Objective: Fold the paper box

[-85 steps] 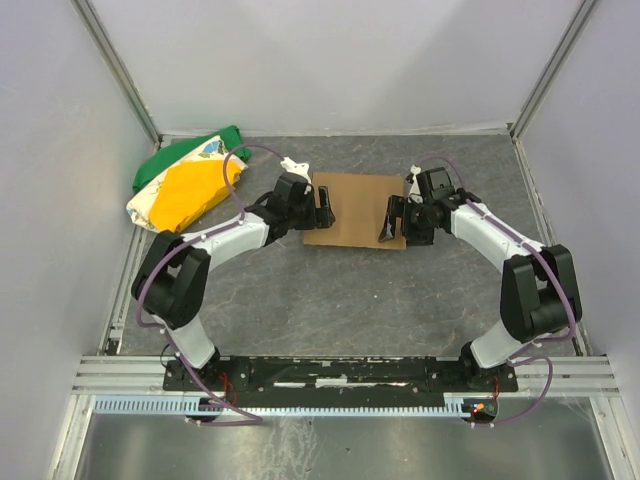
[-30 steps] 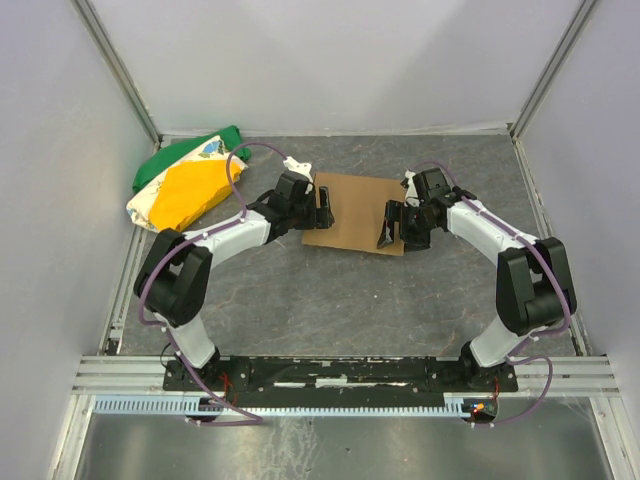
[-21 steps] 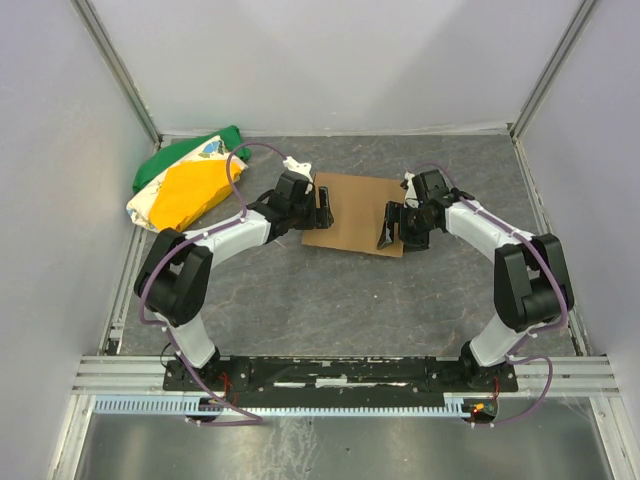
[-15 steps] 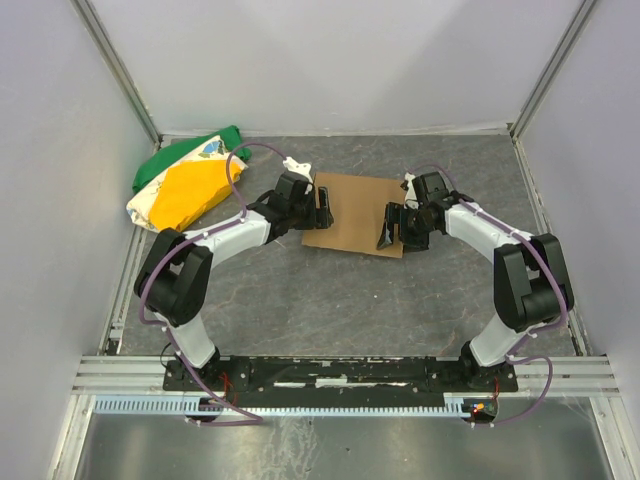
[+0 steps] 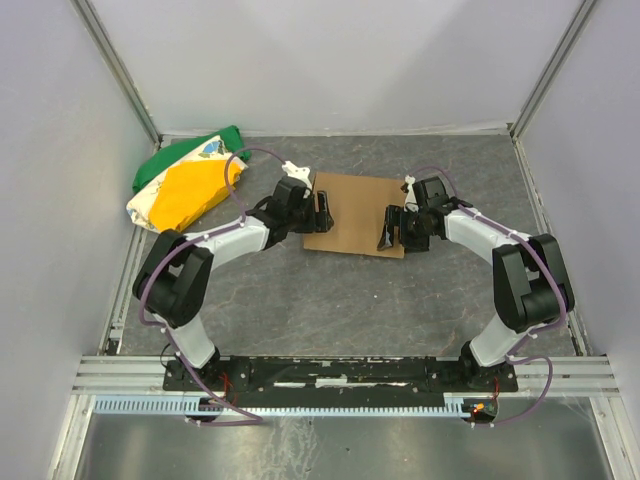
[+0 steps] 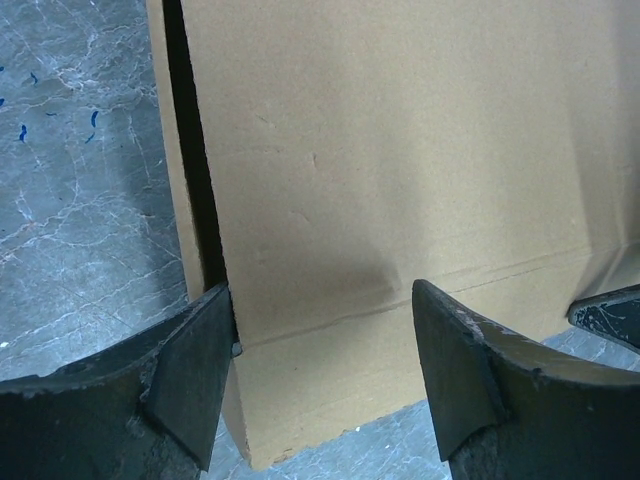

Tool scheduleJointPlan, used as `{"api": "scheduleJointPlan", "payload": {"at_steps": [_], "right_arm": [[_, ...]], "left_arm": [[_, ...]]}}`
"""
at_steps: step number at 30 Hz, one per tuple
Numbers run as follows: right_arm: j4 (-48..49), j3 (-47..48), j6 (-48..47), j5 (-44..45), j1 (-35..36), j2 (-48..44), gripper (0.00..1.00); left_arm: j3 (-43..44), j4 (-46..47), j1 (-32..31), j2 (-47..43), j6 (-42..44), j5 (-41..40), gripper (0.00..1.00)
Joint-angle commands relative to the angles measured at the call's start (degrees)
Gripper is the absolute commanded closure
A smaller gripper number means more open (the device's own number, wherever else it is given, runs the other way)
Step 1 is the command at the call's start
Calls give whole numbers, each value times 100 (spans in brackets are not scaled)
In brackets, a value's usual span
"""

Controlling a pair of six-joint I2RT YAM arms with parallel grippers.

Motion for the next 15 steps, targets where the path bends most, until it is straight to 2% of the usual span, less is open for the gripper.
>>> {"api": "scheduleJointPlan", "payload": {"at_steps": [1,15], "right_arm": [[391,8,-52,23,45,-156,21],[290,12,-74,34,47,-327,21]], "left_arm": [[-312,-10,-63,-181,-55,366,24],[-270,-204,-55,-436,-68,222,25]]}}
